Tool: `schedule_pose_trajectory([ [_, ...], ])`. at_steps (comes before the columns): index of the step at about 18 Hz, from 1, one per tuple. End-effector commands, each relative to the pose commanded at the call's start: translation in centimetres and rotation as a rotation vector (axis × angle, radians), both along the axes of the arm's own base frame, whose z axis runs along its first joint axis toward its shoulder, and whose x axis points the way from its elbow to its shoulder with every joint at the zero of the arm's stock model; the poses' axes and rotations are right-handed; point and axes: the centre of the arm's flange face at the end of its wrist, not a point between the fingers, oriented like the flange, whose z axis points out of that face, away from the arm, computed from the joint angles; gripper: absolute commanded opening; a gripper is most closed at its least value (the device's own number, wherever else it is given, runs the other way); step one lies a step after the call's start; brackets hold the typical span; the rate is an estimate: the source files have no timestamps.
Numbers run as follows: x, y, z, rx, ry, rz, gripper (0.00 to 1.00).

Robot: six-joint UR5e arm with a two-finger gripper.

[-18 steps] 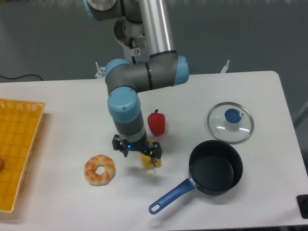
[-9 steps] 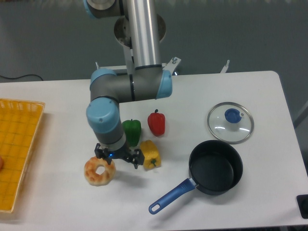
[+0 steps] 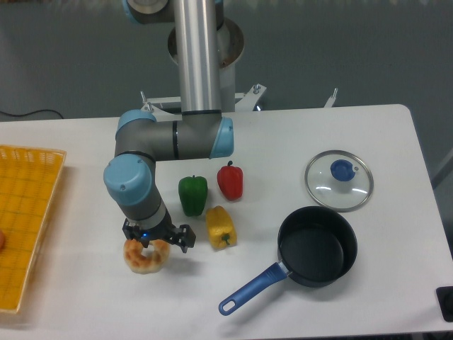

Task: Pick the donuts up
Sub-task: 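Lower the gripper over the donut and close on its rim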

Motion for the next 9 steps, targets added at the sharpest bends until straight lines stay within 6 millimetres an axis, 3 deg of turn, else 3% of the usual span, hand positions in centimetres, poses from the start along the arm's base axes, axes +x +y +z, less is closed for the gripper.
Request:
schedule_pose_trajectory([
  [9, -0.2, 0.3, -1.5, -0.017, -0.012, 0.001, 1.00],
])
